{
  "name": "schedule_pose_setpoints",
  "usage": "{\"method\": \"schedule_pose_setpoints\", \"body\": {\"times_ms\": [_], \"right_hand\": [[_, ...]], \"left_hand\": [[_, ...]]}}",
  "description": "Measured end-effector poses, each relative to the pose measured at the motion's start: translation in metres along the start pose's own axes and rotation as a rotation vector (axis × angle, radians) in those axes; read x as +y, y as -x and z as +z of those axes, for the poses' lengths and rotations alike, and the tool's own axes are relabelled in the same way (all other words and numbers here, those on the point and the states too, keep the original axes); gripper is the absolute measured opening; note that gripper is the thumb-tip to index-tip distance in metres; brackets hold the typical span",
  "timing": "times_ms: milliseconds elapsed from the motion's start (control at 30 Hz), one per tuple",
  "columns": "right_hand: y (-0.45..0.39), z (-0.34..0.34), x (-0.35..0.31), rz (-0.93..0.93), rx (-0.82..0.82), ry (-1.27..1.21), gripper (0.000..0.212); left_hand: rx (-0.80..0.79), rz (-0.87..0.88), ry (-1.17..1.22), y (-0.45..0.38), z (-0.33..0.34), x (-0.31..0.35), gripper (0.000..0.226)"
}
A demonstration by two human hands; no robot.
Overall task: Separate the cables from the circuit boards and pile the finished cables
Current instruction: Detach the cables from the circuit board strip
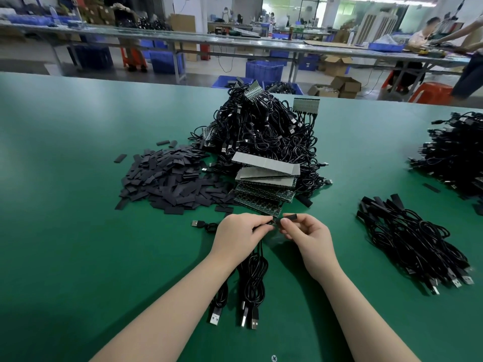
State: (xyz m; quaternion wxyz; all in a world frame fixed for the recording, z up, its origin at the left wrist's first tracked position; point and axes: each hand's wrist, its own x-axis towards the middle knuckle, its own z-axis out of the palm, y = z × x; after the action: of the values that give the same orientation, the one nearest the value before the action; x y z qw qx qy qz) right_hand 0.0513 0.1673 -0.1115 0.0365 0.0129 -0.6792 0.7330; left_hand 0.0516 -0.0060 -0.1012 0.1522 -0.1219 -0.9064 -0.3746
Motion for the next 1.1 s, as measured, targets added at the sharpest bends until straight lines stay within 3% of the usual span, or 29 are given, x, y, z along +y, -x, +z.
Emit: {"method": "schedule_pose_setpoints", "body": {"times_ms": [700,933,1100], "right_hand": [[0.0016,0.0013,-0.0022,0.008,-0.002,0.103,0.010],[0.0014,0.0044,-0.0011,0.025,0.072,-0.040,0.012],[0.0026,0.0031,-0.0008,0.011,0.057,0.002,0.011]], "left_hand": [[-0.047,0.026,0.022,0.0009,-0.0020,0.0018,0.026],[0.003,0.000,0.042,0.0014,-0.0009,0.0015,0.025],[-0.012,0.018,0.055,0.0007,-0.0013,0.0008,0.026]]}}
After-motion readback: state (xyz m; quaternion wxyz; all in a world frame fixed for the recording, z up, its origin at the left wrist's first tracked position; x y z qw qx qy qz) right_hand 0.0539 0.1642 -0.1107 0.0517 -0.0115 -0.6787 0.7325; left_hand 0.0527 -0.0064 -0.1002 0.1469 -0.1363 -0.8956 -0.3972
